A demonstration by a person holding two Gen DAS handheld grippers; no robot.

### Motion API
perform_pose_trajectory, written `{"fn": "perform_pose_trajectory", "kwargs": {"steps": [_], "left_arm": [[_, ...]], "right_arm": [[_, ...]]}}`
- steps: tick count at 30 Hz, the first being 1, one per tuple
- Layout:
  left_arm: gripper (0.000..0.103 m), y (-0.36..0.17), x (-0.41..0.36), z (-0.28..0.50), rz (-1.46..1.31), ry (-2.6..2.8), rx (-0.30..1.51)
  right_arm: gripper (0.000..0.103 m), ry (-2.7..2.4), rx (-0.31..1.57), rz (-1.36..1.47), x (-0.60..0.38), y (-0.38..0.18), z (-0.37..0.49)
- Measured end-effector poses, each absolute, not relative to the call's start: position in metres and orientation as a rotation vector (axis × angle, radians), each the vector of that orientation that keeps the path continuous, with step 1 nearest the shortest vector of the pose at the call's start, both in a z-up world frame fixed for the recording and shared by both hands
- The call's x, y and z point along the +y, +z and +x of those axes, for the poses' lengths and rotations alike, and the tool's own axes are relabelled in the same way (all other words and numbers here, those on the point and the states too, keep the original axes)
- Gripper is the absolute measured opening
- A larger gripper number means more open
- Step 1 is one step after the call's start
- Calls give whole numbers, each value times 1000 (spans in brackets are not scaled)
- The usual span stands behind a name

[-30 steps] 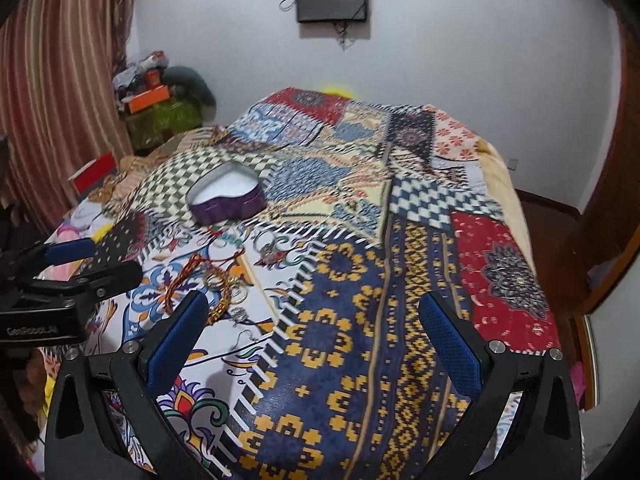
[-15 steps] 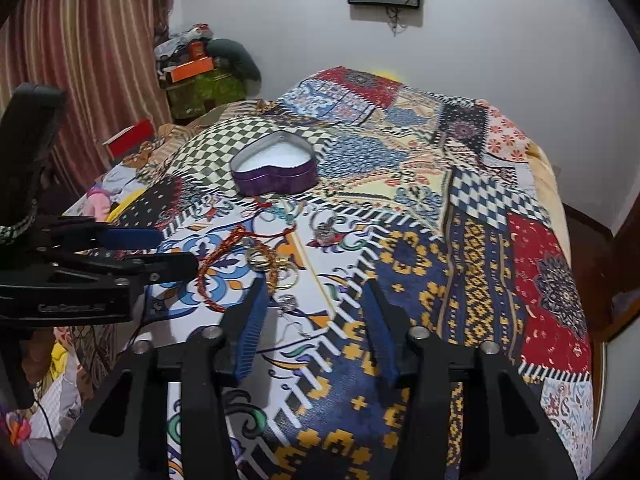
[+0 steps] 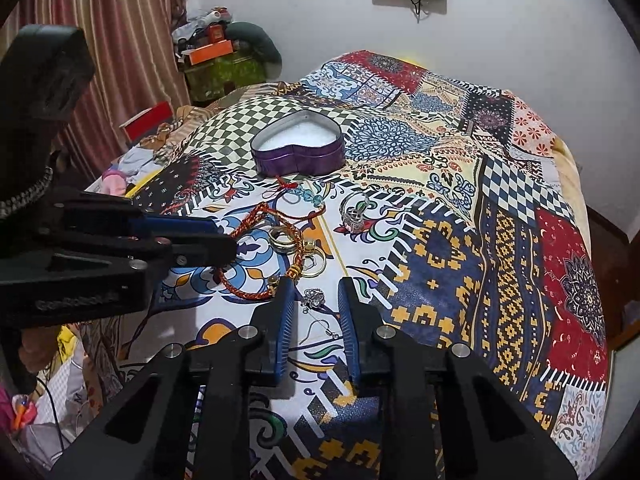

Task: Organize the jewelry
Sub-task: 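Move both tools down toward the jewelry scattered beside the purple tin, then grasp the red string bracelet with the left tool while the right tool grasps a silver earring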

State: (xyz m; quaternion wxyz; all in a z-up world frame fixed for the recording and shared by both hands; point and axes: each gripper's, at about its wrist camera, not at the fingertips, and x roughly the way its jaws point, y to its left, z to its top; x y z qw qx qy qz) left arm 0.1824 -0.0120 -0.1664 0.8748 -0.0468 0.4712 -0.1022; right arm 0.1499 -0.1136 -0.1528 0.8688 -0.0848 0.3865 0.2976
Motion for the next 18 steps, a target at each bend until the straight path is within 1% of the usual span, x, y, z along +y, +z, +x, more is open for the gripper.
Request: {"fn": "perform_pose_trajectory", "kwargs": {"steps": [4,6,8,10,11,12,13,15,18], "left_arm": [[22,-168,-13,186,-108,-208,984],[22,-170,-12,189,-116,-208,986],[22,-173,-11,192,-126,-204,985],[21,-174,-12,192,-130,-199,972],[17,-174,-12,191,-123,-194,965],[10,-174,-13,191,-110,-183,957],[8,-175,-13,191,-97,-174,952],[5,-174,-13,191,-92,-168,947],[4,-171,-11,189,-96,-172,944]], "right_arm": [[20,628,817,-167,-114,-154,152],[17,632,824,-159,-114,-154,154],[12,634,831,-153,-114,-155,156],[11,636,835,-151,-113,-155,157],[11,636,836,-151,-113,-155,157],[10,635,836,-153,-113,-155,157],[10,635,836,-152,-113,-155,157],[10,635,837,-146,-113,-154,157],[10,630,833,-138,-114,-150,156]]}}
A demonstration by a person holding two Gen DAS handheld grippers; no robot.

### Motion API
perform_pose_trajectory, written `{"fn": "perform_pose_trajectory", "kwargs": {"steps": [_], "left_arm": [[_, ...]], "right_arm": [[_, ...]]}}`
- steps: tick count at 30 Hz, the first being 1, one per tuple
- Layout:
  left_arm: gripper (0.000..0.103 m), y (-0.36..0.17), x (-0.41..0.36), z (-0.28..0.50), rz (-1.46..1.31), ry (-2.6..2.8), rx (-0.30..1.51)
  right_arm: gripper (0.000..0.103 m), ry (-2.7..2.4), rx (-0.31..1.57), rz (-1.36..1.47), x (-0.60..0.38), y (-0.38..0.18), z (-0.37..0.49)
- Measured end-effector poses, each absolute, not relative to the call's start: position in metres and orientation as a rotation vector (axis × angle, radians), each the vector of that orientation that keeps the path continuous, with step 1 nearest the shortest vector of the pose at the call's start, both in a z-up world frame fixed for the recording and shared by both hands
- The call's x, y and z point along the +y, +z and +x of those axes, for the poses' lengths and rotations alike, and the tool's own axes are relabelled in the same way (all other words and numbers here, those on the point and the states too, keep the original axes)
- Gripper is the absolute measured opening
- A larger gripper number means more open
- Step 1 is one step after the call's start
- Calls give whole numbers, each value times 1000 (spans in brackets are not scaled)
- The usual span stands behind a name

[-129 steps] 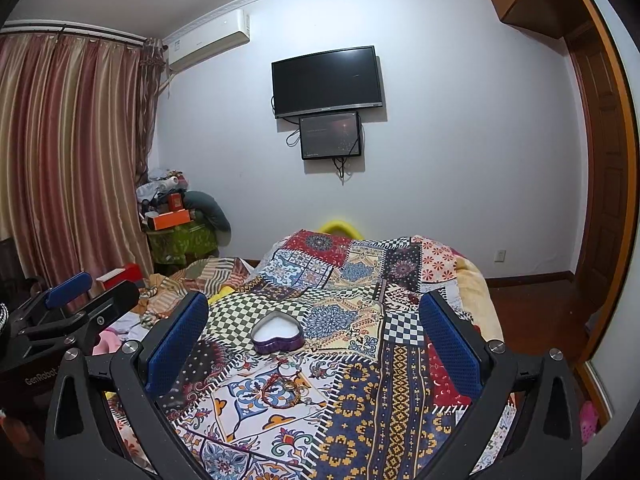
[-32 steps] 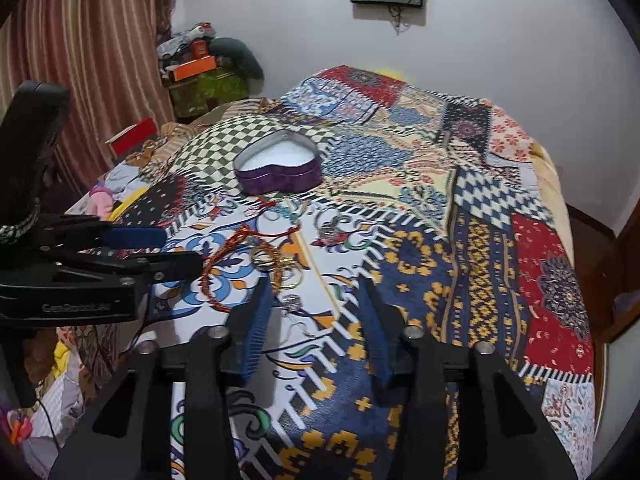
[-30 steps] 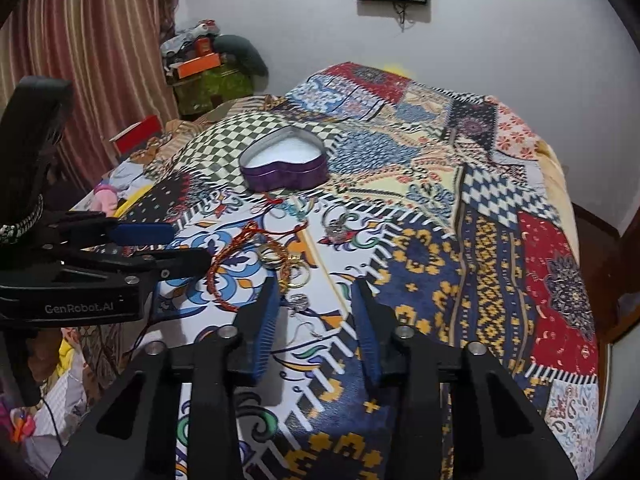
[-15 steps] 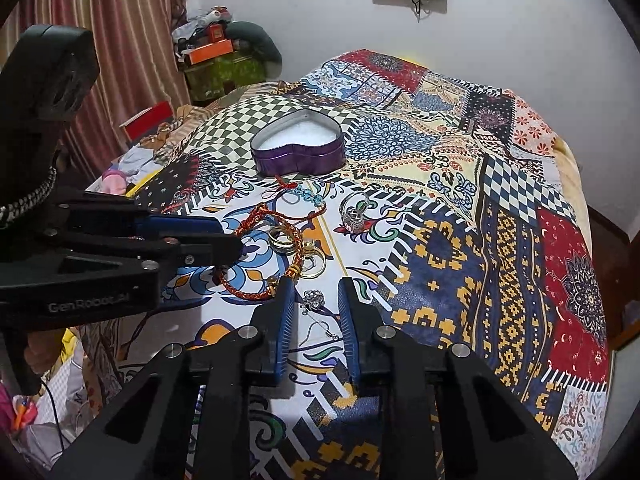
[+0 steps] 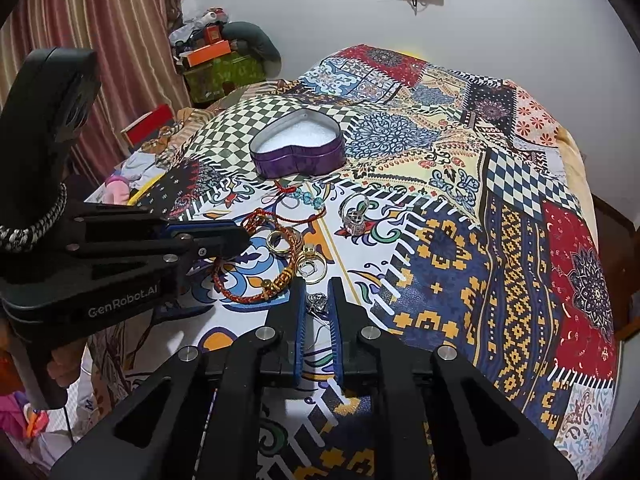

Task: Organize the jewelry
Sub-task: 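Grasp the red string bracelet with the left tool while the right tool grasps a silver earring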

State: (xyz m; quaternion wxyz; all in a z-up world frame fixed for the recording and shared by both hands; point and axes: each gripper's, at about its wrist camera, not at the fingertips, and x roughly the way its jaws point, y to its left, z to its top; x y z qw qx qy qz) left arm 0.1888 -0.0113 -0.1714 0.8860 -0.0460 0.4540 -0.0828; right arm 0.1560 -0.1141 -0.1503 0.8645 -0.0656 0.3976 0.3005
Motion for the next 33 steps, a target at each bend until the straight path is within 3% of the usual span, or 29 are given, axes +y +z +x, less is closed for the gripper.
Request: {"fn": "perform_pose_trajectory", "kwargs": {"steps": [21,33], "left_arm": [[4,-111,3,153,-105,-164,819],[5,-148,23,149,-149,-190,1009]], "right_arm": [[10,604,704,-109,-123,-96,146],[10,618,683,-121,-118,-90,144]]}}
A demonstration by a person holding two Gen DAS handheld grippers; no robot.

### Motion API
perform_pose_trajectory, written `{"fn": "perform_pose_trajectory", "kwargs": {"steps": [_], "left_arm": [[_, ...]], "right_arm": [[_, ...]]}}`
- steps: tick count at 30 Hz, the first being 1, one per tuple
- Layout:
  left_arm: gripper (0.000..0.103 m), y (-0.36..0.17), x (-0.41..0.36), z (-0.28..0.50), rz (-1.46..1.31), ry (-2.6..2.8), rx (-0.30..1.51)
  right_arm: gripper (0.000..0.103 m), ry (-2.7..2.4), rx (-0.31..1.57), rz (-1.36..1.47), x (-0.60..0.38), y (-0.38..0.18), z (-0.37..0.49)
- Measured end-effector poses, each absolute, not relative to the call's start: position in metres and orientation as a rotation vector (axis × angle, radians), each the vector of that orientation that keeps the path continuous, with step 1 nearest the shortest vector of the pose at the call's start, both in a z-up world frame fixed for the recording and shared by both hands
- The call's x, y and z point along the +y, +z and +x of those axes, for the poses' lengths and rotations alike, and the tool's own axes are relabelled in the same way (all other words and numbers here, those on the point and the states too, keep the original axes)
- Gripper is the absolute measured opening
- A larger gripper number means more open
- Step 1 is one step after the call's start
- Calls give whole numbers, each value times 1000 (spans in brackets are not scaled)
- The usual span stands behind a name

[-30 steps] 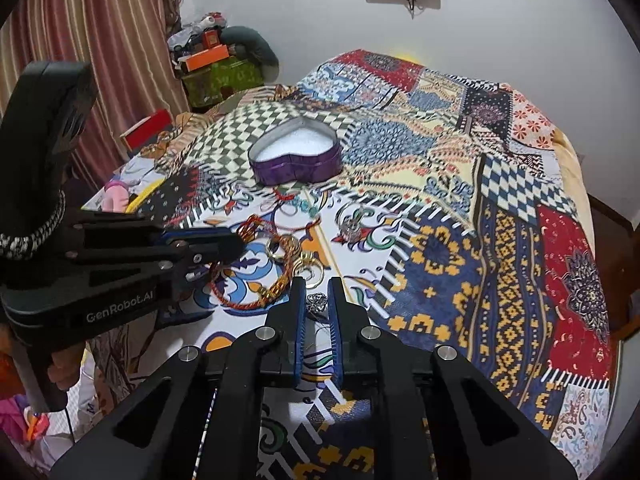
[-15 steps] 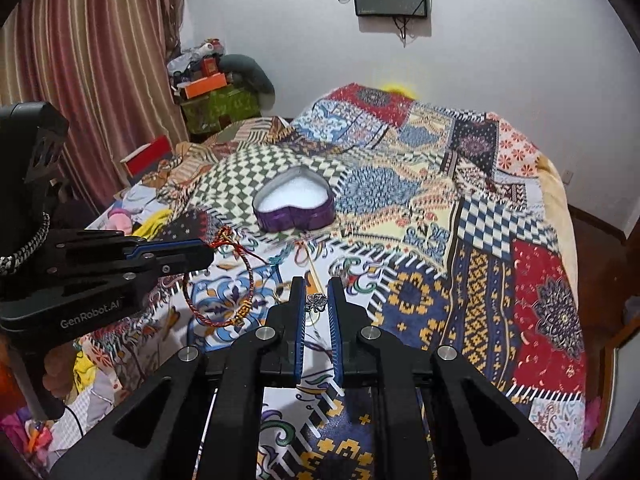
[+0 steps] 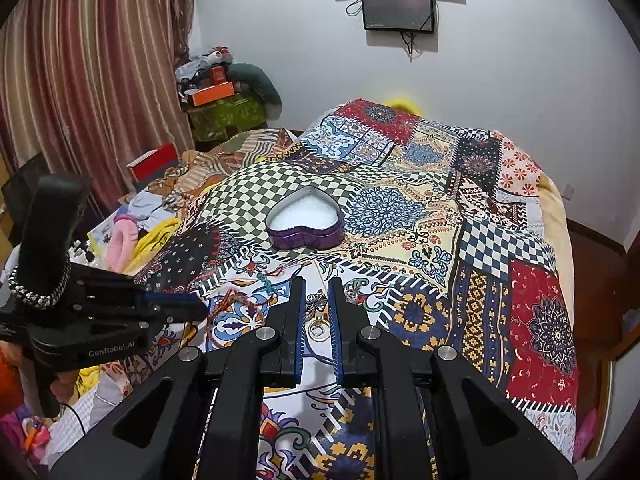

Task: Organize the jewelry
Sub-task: 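Grasp the red string bracelet with the left tool while the right tool grasps a silver earring, then carry the bracelet and earring in both tools over the purple heart tin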

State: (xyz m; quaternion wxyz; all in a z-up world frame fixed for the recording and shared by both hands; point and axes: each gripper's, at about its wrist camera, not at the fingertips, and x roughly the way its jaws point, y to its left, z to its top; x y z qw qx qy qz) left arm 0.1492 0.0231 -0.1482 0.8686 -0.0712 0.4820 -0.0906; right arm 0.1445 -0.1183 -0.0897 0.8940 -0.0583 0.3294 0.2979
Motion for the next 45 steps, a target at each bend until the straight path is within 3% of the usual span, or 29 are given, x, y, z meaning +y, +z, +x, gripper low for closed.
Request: {"fn": "perform_pose_trajectory", "kwargs": {"steps": [5,9,12,29,31,32,45], "left_arm": [[9,-143,24,158,-146,-179,993],[22,-143,25,181,-146,-160,987],[23,-149,27,197,-144,-136,995],[22,-199,48,260,-214,-88,1080],[16,-200,46,261,-207,-89,1072],[7,-201,46,261,-190,-80,1072],[6,-164,59,244,-158,-68,965]], "right_arm": [[10,613,682,-122,-119,-91,146],[10,605,683,-120,-121,-91,150],[10,596,681,-125,-124,-92,152],[10,583,709,-146,-120,-105,184],[10,585,707,-150,-118,-105,187],[10,588,708,-148,-117,-104,189],[10,648,678,-153,-87,-79,220]]}}
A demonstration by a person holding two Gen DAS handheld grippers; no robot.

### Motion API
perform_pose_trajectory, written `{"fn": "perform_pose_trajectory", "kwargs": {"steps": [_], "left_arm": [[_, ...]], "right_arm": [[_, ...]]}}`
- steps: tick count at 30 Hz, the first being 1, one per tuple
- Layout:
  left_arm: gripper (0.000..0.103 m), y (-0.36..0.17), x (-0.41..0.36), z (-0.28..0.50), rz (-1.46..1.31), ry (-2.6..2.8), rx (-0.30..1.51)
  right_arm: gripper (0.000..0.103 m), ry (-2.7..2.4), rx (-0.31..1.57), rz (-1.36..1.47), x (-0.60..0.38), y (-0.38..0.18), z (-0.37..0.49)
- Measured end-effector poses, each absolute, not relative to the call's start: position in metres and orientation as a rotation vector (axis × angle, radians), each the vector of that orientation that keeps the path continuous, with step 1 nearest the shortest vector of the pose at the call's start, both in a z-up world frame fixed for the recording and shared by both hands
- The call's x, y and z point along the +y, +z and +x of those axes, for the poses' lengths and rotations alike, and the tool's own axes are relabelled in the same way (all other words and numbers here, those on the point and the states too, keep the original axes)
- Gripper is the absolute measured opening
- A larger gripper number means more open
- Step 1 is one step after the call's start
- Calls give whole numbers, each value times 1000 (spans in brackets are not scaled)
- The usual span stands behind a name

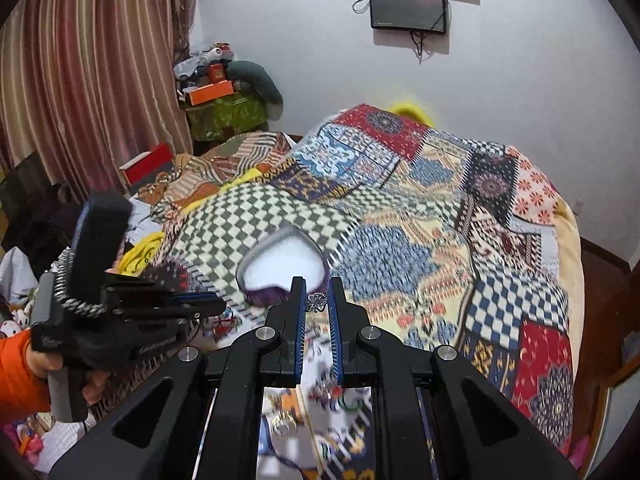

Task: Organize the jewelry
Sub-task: 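Carry the bracelet and earring in both tools over the purple heart tin, then lower both items into the tin and open both tools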

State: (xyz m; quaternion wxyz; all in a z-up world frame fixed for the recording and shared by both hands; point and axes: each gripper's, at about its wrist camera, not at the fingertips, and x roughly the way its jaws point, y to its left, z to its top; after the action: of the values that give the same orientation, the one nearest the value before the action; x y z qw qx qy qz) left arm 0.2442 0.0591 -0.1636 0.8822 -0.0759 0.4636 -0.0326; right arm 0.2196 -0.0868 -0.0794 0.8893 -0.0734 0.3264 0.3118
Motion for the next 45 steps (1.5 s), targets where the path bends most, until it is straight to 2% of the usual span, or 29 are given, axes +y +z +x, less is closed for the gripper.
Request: {"fn": "perform_pose_trajectory", "kwargs": {"steps": [11,21,32,45], "left_arm": [[6,-102,73,258,-141,-60,816],[6,-85,81,283,-153,-62,768],[6,-94,70,301,-133,-95,769],[6,-146,71,317,-156,-112,898]], "right_arm": [[10,697,679,-162,-51,-68,252],[10,735,730,-142,-26,-69,283],[10,726,793,-141,-17,-76,312],[10,754,980,-137,-8,-121,333]]}}
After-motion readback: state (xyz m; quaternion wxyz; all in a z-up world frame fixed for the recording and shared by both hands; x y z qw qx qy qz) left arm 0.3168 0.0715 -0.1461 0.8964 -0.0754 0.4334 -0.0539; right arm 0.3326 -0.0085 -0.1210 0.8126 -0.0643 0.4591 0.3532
